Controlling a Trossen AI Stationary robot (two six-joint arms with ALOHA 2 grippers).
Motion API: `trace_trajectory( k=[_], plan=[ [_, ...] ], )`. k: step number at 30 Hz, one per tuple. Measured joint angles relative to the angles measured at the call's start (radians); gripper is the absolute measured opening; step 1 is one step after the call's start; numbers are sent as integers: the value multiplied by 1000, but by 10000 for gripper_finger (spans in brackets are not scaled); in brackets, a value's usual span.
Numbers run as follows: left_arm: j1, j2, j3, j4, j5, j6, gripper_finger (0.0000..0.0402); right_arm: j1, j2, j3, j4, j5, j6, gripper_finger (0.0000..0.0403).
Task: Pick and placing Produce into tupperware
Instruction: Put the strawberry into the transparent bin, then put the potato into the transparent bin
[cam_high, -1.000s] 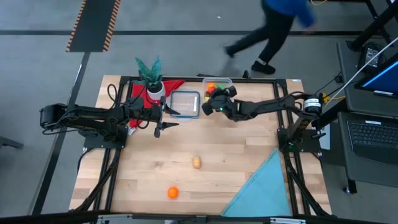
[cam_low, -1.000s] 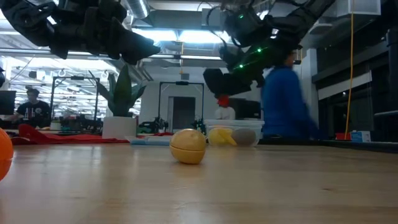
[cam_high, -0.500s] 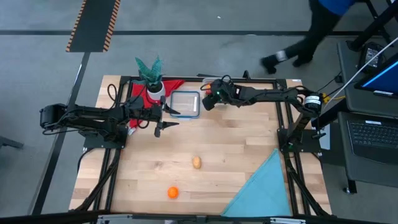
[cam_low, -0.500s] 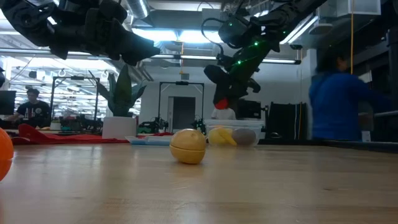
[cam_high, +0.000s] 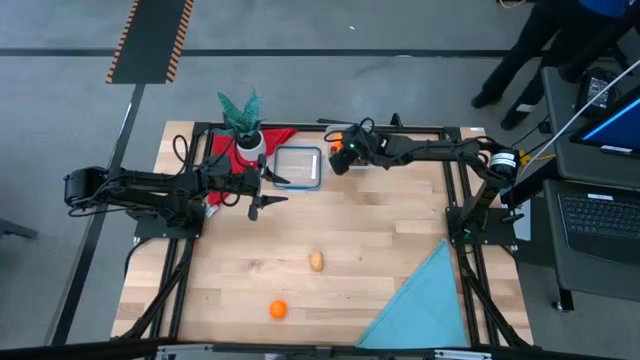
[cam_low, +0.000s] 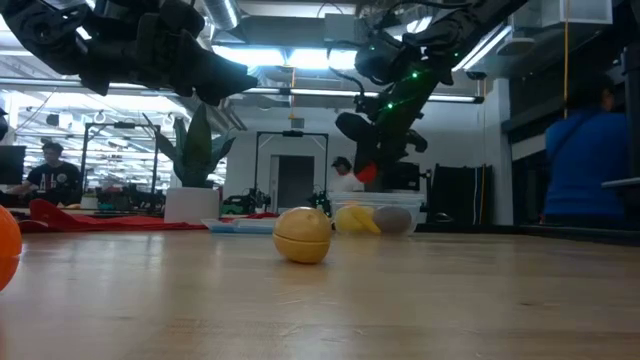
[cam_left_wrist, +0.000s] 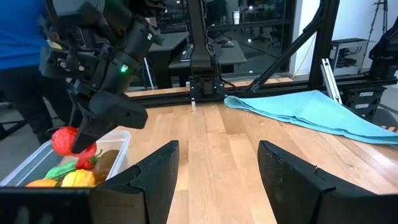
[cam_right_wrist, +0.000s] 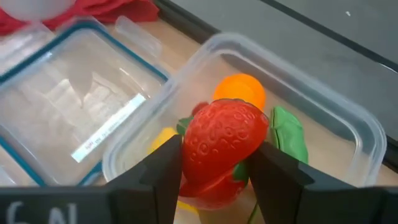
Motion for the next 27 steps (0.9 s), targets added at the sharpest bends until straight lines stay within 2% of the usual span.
trace_trajectory(
  k=[7,14,20,27],
  plan=[
    [0,0,0,-2,0,0,210,0,0,-50,8,0,-2,172],
    [0,0,0,-12,0,-6,210,0,0,-113,130,0,-52,172],
    [0,0,0,-44,0,-6,210,0,0,-133,141,0,-57,174],
    [0,0,0,-44,0,-6,210,1,0,-133,181,0,-104,215]
  ],
)
